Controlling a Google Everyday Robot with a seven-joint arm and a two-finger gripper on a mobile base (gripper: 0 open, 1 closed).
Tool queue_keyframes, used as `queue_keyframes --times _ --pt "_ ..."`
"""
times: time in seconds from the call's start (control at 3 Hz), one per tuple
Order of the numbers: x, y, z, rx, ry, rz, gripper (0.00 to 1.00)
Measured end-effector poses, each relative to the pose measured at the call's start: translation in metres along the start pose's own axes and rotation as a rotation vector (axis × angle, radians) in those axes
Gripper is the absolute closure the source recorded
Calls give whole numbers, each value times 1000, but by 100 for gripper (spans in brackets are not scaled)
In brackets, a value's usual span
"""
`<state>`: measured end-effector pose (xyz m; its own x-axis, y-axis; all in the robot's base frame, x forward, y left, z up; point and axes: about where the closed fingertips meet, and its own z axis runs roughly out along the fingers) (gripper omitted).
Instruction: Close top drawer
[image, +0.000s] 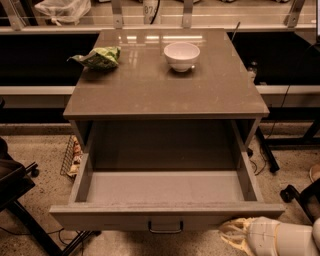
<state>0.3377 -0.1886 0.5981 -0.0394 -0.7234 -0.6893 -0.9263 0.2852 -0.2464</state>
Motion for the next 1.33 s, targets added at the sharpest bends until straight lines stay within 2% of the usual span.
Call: queue_keyframes --times 0.33,1.0,1.33 --pt "-26 -31 24 -5 -27 -84 100" --pt "-61 -79 55 -10 -78 -180 100" --pt "-71 -101 71 -8 -108 -208 100"
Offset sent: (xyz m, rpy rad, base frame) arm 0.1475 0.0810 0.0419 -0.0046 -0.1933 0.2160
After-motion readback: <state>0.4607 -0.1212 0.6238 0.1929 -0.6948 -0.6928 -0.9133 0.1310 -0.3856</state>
